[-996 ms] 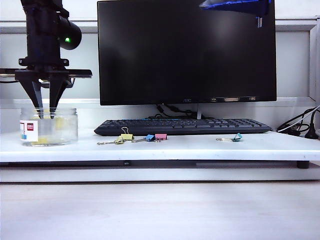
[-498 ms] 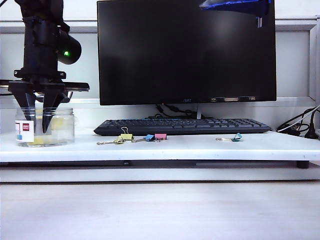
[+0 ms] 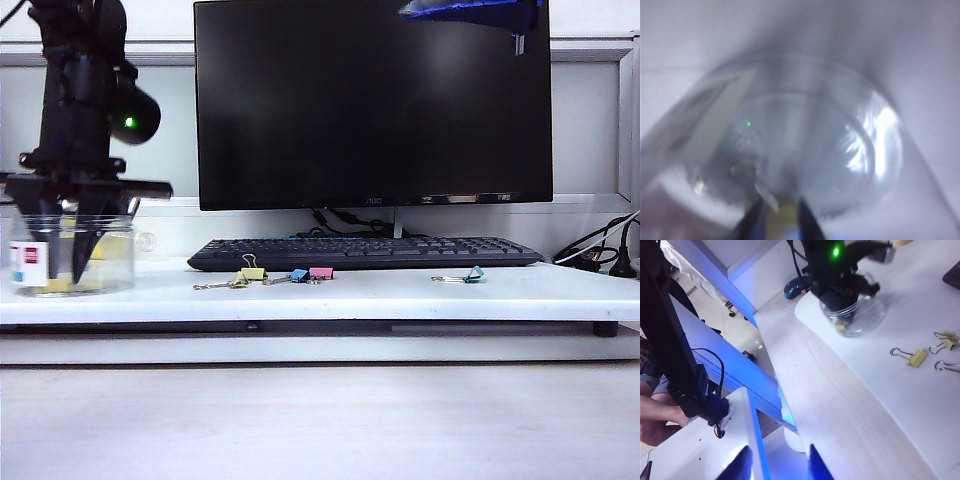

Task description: Take the clips out of the round transparent plastic box and place them on the table.

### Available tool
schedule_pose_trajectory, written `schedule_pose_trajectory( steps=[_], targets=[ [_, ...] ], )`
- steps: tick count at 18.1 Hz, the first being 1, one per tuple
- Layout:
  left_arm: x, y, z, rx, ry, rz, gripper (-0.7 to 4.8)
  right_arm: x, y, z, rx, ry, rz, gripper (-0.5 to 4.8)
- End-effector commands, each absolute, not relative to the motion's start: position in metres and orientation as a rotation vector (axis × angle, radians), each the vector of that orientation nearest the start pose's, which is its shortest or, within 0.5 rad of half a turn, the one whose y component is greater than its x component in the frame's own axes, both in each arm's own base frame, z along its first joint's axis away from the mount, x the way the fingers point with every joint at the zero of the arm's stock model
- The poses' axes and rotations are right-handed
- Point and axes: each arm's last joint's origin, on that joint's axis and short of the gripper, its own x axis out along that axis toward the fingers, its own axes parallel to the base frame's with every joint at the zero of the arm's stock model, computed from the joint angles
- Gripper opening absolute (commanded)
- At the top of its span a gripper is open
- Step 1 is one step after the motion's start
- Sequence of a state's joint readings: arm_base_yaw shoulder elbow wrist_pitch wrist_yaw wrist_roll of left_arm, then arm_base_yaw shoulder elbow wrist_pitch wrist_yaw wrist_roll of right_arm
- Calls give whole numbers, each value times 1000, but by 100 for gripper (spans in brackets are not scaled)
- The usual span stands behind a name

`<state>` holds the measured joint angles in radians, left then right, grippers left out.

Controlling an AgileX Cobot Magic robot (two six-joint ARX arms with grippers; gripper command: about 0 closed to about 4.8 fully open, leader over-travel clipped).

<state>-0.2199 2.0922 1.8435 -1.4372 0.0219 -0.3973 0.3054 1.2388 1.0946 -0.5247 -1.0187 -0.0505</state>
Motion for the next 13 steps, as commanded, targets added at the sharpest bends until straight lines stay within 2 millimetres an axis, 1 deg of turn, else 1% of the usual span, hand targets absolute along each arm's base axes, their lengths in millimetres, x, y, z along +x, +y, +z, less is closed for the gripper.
schedule_pose_trajectory(
  steps=[1,4,6,7,8,9,10,13],
  targets=[
    [381,-85,229,-84,1699,189,93,230,99,328,204,622,1303,148],
    [383,-85,226,-80,1700,193,93,230,99,328,204,622,1303,148],
    [385,-86,218,-75,1721,198,93,231,99,328,203,622,1302,148],
    [388,-88,207,-65,1744,200,93,230,99,328,203,622,1302,148],
    [392,-93,198,-54,1738,187,86,231,99,328,203,621,1302,148],
    [396,-97,196,-50,1700,161,24,231,99,328,203,621,1302,148],
    [397,-97,196,-51,1689,156,12,231,99,328,202,620,1302,148],
    [400,-98,195,-58,1662,148,11,231,99,328,201,621,1299,148]
  ],
)
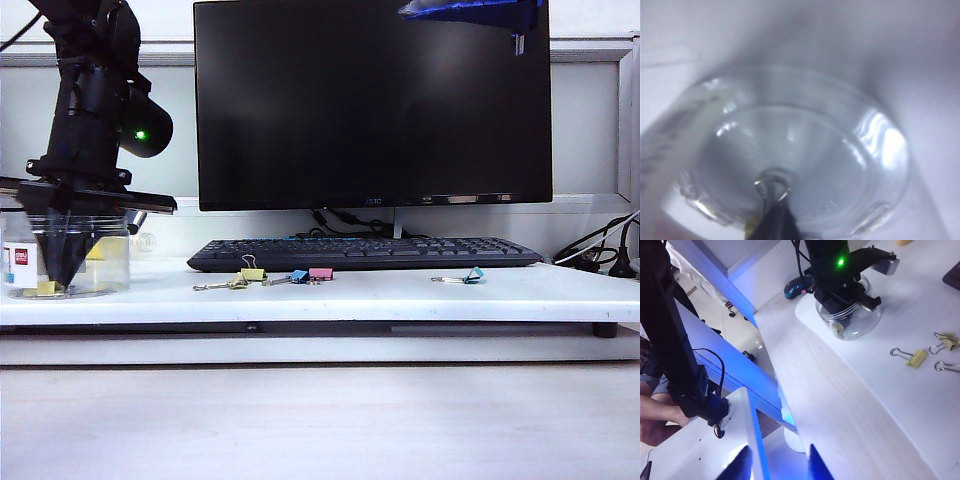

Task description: Take the clips out of the round transparent plastic box and place them on the table.

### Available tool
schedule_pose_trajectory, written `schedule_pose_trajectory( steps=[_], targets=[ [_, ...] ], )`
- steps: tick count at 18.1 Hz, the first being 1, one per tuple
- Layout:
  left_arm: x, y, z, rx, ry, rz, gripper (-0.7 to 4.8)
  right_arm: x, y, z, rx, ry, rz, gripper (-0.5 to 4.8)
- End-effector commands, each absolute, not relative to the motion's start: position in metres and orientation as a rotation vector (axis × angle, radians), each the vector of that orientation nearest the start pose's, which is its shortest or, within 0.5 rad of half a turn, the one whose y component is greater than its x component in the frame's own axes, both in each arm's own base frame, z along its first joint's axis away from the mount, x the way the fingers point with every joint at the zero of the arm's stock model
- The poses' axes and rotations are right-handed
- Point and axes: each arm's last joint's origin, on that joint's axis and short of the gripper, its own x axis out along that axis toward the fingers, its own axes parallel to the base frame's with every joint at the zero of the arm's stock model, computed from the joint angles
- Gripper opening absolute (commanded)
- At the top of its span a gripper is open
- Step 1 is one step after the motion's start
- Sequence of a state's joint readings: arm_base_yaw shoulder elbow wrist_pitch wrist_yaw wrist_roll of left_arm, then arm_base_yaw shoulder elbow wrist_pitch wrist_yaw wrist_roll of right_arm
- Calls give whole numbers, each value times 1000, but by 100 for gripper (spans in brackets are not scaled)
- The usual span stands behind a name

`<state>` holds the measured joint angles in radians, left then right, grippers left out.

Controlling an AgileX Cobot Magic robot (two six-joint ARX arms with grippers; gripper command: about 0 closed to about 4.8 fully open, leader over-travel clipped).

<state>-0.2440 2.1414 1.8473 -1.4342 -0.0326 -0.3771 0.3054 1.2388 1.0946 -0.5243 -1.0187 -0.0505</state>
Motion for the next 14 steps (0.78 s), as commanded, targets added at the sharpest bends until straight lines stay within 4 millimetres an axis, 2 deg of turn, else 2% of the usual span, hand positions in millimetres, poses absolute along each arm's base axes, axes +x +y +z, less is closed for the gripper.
schedule_pose_trajectory(
  steps=[1,8,14],
  targets=[
    [400,-98,195,-57,1659,145,11,231,99,328,201,620,1299,148],
    [406,-100,196,-59,1594,104,-3,230,99,328,200,622,1299,148],
    [405,-98,218,-78,1505,78,-3,230,99,328,200,623,1300,148]
  ],
)
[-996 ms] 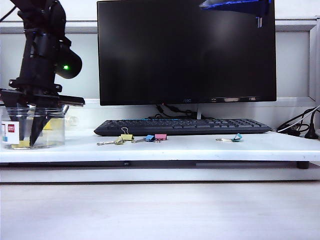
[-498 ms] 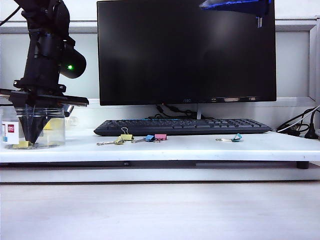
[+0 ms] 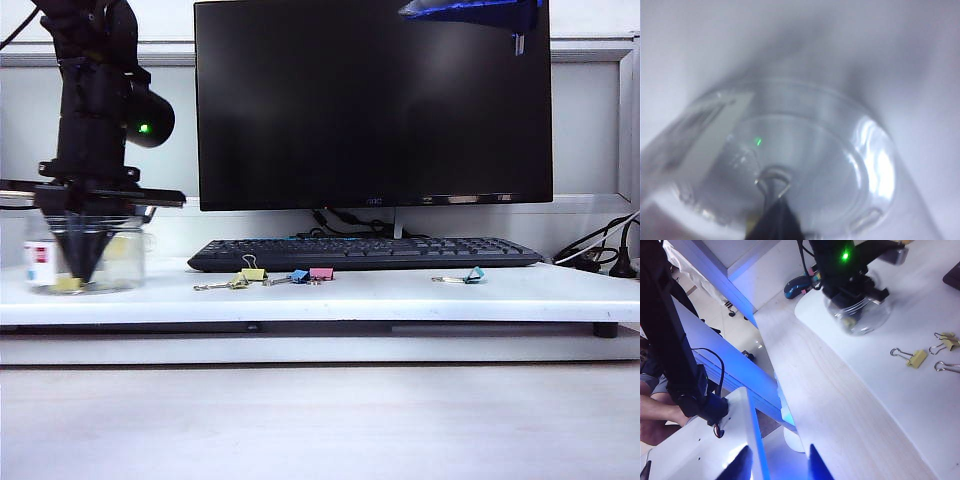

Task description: Take the clips out of the round transparent plastic box and place them on the table.

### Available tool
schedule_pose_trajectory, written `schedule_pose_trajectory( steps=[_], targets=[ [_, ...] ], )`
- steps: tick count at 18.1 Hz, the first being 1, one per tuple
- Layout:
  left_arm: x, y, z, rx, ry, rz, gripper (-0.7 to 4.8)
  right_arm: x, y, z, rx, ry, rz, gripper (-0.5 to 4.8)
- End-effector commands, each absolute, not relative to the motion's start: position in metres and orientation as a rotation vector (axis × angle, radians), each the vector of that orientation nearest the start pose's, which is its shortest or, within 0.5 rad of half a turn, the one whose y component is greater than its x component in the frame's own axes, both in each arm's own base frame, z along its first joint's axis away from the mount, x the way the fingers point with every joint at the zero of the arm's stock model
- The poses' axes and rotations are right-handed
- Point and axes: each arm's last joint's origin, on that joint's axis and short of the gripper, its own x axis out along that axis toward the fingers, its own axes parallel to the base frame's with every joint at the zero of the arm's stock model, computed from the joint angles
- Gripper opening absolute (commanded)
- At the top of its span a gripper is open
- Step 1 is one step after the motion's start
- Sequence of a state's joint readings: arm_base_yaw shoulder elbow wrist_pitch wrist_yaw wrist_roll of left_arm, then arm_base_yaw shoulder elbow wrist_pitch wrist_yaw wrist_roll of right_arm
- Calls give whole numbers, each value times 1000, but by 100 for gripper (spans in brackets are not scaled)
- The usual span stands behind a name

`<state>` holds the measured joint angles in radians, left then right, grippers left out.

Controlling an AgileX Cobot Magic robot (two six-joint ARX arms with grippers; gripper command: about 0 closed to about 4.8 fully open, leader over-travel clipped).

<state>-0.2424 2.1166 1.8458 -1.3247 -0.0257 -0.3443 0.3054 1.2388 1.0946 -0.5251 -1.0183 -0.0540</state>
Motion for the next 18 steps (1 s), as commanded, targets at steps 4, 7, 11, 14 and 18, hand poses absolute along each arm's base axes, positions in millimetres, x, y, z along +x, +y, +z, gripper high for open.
schedule_pose_trajectory(
  steps=[4,7,11,14,18],
  targets=[
    [399,-97,232,-64,1480,60,-3,230,99,328,200,623,1300,148],
    [395,-96,245,-58,1448,45,-3,230,99,328,201,624,1300,148],
    [383,-90,274,-14,1384,27,-3,230,99,328,200,623,1300,148],
    [379,-89,295,17,1336,5,-3,230,99,328,200,622,1299,148],
    [377,-94,331,11,1223,-71,-3,231,99,328,198,622,1295,148]
  ],
)
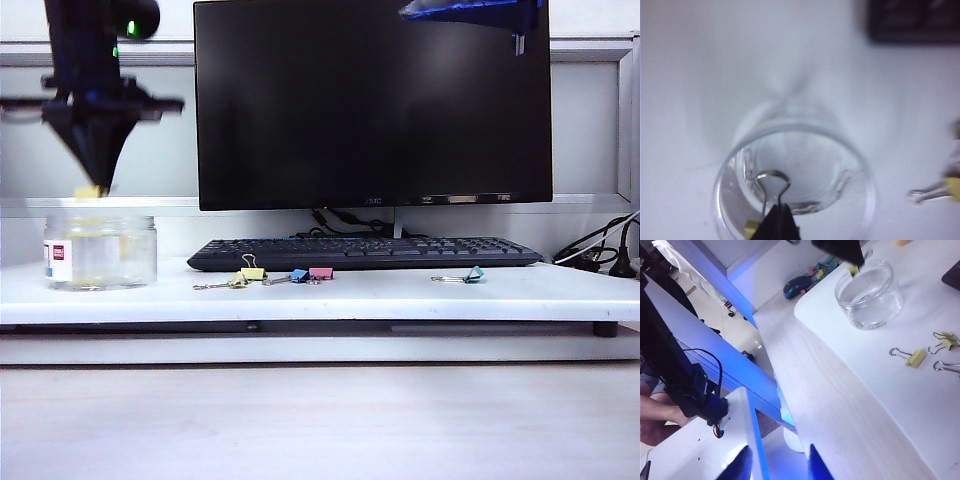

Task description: Take the clips out of the round transparent plastic box and place them on the table.

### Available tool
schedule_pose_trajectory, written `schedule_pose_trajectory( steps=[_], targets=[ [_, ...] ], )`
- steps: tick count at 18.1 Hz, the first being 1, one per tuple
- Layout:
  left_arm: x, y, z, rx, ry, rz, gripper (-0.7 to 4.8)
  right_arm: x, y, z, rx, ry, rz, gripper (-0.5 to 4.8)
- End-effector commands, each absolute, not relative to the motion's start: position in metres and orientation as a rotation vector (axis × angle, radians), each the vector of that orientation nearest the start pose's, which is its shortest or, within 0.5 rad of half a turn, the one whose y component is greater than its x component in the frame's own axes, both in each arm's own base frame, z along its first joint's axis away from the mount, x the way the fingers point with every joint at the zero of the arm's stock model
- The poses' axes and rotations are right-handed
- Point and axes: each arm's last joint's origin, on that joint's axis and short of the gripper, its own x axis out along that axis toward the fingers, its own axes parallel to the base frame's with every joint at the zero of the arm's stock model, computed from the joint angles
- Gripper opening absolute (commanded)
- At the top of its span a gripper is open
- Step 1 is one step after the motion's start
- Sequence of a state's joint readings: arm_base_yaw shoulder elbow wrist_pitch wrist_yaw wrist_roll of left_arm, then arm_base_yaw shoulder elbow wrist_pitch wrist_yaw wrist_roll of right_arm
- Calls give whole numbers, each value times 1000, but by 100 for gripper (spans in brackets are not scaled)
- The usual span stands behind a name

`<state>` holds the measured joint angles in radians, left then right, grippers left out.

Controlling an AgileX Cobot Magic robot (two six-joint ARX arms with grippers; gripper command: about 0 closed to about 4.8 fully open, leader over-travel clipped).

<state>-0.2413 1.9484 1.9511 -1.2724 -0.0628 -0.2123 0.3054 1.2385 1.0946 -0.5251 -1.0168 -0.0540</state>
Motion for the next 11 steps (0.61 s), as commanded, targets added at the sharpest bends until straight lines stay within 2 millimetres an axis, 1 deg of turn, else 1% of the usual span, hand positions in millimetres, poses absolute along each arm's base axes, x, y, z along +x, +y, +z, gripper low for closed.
schedule_pose_trajectory(
  steps=[1,4,5,7,9,11],
  targets=[
    [376,-99,336,7,1206,-104,-3,231,99,328,198,622,1295,148],
    [371,-112,345,17,1179,-213,-3,231,99,328,191,621,1278,148],
    [369,-120,347,25,1167,-246,-3,231,99,328,190,619,1279,148],
    [367,-133,347,44,1146,-298,-3,232,99,328,188,613,1279,148],
    [365,-153,346,78,1115,-369,-3,232,99,328,182,609,1269,148],
    [367,-162,341,75,1115,-405,-3,232,99,329,179,605,1265,148]
  ],
)
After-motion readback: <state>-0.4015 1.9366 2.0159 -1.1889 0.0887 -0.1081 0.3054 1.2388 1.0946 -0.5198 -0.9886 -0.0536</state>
